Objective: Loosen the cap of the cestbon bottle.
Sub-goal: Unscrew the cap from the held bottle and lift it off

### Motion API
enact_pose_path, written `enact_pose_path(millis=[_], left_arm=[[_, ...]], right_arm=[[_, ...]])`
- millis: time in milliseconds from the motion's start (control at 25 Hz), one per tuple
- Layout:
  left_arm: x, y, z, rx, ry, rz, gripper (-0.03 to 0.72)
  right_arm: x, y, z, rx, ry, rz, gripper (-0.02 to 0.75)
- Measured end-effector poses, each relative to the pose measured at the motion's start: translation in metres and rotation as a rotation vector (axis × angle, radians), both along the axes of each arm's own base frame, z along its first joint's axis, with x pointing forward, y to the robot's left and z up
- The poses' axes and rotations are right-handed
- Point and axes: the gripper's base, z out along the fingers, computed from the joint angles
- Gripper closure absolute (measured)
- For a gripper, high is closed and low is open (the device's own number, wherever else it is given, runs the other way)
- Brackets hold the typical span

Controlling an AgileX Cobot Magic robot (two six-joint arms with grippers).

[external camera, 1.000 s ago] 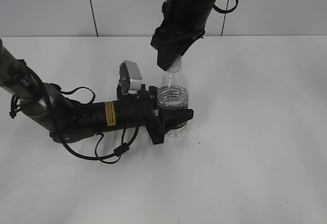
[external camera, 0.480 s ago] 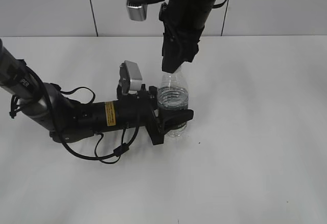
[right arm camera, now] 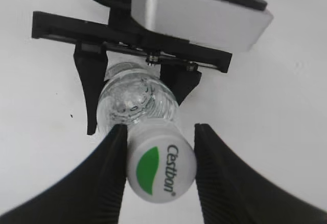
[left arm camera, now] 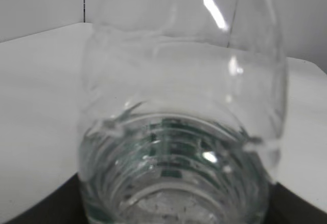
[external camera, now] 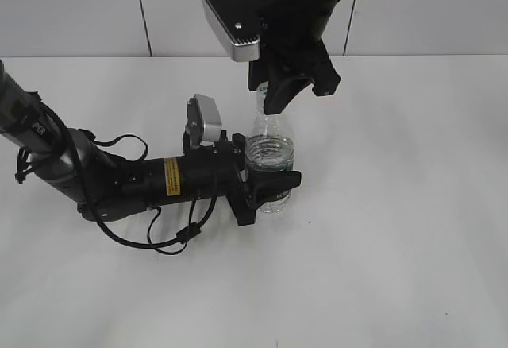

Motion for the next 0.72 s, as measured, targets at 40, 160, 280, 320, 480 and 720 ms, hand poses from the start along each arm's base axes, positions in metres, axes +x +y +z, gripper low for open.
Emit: enact_pose_path(millis=[40,160,280,320,480,720], left_arm=[[0.0,0.0,0.0,0.0,0.0,0.0,0.288],[0.0,0.0,0.0,-0.001,0.005,0.001,0.288],[0.0,0.0,0.0,-0.003,0.009,0.001,0.288],[0.0,0.0,0.0,-0.002,0.01,0.001,0.288],[0.0,0.0,0.0,-0.002,0.01,0.001,0.288],[0.0,0.0,0.0,-0.003,0.009,0.001,0.288]], right_arm=[[0.0,0.0,0.001,-0.003,-0.012,0.024,0.435],[-0.001,-0.001,0.006,-0.014,-0.048,0.082,0.435],[-0.003,-0.003,0.016,-0.007,-0.089,0.105,0.445],[-0.004,-0.004,0.019,-0.003,-0.103,0.108,0.445],[-0.004,-0.005,0.021,-0.009,-0.115,0.111,0.445],[-0.01,-0.009,0.04,0.038,-0.091,-0.079,0.445]])
